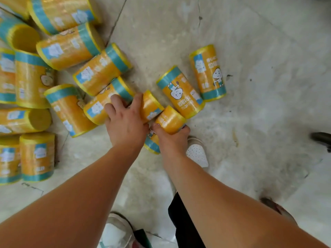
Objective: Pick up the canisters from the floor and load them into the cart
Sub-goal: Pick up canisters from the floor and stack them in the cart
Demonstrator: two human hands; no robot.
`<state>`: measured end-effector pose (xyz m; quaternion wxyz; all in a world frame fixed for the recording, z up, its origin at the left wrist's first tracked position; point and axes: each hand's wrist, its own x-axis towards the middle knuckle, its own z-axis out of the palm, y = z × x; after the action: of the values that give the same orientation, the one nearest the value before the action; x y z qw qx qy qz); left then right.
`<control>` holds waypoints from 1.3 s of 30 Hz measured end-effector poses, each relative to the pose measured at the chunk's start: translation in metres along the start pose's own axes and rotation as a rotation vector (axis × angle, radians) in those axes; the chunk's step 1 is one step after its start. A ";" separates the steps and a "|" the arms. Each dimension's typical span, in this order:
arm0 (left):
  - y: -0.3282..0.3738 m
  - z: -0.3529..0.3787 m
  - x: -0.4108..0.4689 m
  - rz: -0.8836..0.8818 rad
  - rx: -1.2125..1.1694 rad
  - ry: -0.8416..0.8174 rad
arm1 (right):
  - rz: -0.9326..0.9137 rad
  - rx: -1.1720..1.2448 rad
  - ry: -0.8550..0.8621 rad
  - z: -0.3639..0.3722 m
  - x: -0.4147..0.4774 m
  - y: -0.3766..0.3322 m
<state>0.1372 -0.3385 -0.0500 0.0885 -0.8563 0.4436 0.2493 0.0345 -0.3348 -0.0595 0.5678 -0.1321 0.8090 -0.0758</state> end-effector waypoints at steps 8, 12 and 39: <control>-0.001 -0.044 -0.045 -0.023 -0.371 -0.109 | -0.144 -0.025 -0.023 -0.048 -0.053 -0.008; 0.006 -0.131 -0.102 -0.053 -0.595 -0.152 | -0.269 -0.001 -0.036 -0.091 -0.138 -0.031; 0.312 -0.437 -0.612 0.658 -0.867 -0.440 | -0.654 0.024 0.520 -0.668 -0.582 -0.011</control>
<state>-0.2562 -0.2481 0.6569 -0.2619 -0.5595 0.5148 0.5944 -0.4042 -0.1896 0.6962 0.2923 -0.3516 0.8399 -0.2924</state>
